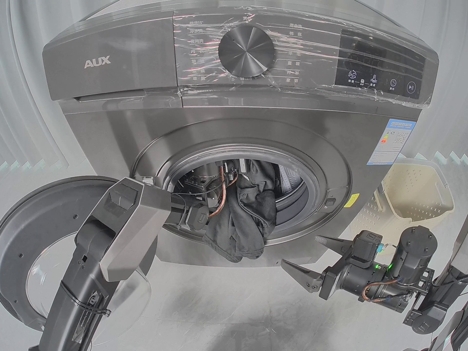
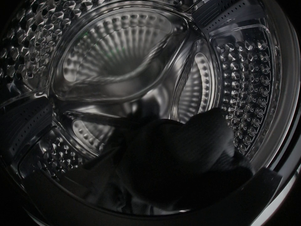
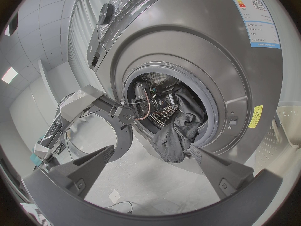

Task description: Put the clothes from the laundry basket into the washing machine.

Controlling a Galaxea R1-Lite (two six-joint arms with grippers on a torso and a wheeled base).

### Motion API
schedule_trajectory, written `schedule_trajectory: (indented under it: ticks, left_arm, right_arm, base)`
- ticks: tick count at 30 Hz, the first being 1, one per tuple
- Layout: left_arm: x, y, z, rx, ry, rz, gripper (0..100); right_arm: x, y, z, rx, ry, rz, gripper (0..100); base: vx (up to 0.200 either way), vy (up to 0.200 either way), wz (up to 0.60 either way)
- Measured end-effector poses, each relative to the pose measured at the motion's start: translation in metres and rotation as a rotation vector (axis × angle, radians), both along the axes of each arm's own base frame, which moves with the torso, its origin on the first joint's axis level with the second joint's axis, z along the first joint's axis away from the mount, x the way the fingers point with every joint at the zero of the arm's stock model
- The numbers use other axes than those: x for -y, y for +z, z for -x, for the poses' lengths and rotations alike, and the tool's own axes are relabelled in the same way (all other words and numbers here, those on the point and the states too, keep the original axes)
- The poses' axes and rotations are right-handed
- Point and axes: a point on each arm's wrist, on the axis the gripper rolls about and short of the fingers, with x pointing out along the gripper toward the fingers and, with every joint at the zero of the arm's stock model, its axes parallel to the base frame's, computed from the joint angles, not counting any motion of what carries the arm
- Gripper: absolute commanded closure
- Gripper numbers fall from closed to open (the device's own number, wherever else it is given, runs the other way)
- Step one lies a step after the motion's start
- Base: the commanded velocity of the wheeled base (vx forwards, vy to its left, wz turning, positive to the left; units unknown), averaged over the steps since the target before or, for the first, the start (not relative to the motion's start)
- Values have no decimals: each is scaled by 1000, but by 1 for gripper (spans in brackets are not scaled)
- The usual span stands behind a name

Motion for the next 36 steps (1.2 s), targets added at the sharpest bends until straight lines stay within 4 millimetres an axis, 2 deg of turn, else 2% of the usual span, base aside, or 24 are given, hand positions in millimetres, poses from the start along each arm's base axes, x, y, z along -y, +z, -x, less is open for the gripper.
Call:
schedule_trajectory:
  ticks: [7,18,22,27,28,33,36]
  left_arm:
    - [0,-26,14,-108,-24,-54,0]
    - [10,-59,72,-296,-188,-190,0]
    - [15,-65,81,-315,-219,-213,0]
    - [18,-75,80,-326,-224,-221,0]
    - [20,-78,79,-328,-226,-223,100]
    - [23,-90,75,-329,-226,-233,100]
    - [25,-90,72,-320,-222,-226,100]
  right_arm:
    - [0,0,0,0,0,1,0]
    - [0,0,0,0,1,0,0]
    - [0,0,0,0,2,1,0]
    - [0,0,0,0,3,1,0]
    - [0,0,1,0,3,1,0]
    - [-1,0,0,2,4,0,0]
    - [-1,1,0,3,4,-1,0]
  base:
    - [0,0,0]
    - [0,0,0]
    - [0,0,0]
    - [0,0,0]
    - [0,0,0]
    - [0,0,0]
    - [0,0,0]
